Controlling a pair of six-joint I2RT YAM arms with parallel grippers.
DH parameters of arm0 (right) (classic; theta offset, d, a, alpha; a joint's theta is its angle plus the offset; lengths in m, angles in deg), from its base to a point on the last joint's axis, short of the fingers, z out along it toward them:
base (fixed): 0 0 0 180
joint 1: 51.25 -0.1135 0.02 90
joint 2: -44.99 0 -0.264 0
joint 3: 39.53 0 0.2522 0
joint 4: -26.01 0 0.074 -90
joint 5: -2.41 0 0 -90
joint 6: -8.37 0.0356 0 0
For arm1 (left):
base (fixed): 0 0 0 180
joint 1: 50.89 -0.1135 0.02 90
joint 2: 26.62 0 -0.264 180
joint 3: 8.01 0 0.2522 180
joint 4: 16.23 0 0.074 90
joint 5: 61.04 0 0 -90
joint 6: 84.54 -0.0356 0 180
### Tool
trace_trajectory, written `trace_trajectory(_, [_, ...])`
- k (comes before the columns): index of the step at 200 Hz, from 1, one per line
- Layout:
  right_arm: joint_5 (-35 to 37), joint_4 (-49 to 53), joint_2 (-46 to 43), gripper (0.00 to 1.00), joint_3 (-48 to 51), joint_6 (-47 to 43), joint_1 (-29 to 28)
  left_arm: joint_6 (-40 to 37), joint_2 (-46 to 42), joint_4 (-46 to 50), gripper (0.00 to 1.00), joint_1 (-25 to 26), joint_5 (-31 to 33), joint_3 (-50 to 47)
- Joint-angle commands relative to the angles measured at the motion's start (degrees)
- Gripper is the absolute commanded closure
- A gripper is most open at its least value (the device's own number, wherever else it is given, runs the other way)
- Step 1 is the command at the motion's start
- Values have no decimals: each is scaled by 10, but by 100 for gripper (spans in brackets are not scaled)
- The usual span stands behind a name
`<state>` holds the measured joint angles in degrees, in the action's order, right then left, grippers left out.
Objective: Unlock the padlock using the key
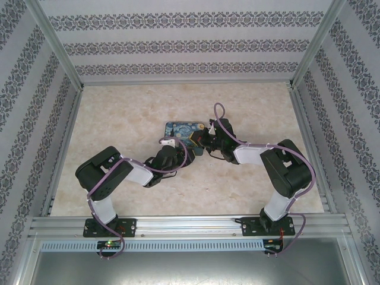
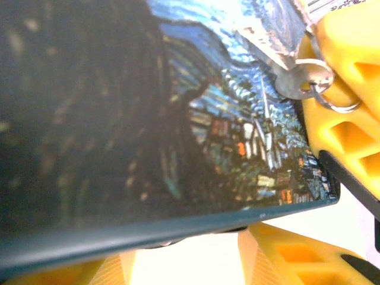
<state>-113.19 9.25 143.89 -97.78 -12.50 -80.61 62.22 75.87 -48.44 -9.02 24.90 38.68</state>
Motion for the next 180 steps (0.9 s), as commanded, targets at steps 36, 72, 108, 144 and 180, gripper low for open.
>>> trace_trajectory(36, [0,-6,17,100,6,6,4,36,6,-66,53,-5,5,-14])
trace_trajectory(72, [0,-6,15,100,9,6,4,46,20,-93,54,-5,-8,-8])
trace_trajectory(108, [0,-6,16,100,8,6,4,51,-4,-97,56,-5,-8,-13])
trace_trajectory(144, [0,-7,19,100,8,6,4,48,-18,-85,57,-5,-1,-13])
trace_trajectory(180, [0,-8,18,100,9,7,4,72,6,-122,62,-4,9,-21])
